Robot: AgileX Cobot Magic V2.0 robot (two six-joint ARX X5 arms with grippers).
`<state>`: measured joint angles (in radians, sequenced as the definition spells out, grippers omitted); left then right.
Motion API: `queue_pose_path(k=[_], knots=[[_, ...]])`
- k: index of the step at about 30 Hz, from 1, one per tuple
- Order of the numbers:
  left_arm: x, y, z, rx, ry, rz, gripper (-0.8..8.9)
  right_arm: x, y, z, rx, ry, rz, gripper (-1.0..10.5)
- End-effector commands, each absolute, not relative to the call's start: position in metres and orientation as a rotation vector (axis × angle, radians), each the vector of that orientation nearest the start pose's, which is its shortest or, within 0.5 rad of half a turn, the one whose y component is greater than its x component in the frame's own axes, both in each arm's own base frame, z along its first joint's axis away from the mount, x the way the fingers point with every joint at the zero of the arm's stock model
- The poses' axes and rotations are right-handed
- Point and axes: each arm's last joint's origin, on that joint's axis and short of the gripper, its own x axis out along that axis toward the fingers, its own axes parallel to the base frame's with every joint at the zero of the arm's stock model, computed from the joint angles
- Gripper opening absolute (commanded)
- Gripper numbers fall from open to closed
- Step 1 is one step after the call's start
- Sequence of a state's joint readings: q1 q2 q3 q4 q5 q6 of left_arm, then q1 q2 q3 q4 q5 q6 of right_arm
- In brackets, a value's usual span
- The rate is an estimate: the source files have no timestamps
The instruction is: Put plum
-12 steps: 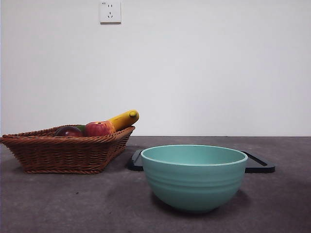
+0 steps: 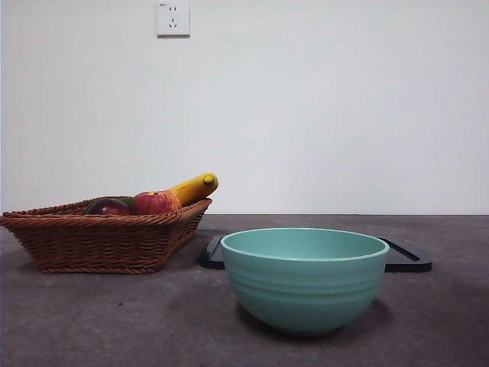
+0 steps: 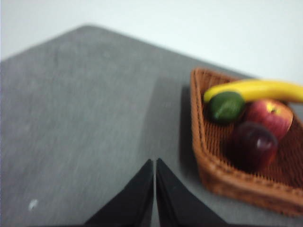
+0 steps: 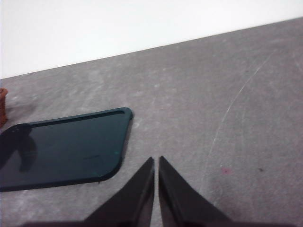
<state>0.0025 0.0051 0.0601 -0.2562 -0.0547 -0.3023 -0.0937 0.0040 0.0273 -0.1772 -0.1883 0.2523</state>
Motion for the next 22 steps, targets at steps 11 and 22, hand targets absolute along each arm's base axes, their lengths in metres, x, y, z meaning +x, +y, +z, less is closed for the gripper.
queue_pose_path(k=[11, 22], knots=[[0.076, 0.001, 0.221, -0.36, 0.13, 0.039, 0.08, 0.074, -0.001, 0.226, 0.315, 0.076, 0.095, 0.0], [0.079, -0.007, 0.283, -0.289, 0.304, -0.203, 0.08, 0.069, 0.003, 0.291, 0.275, 0.235, 0.224, 0.0]])
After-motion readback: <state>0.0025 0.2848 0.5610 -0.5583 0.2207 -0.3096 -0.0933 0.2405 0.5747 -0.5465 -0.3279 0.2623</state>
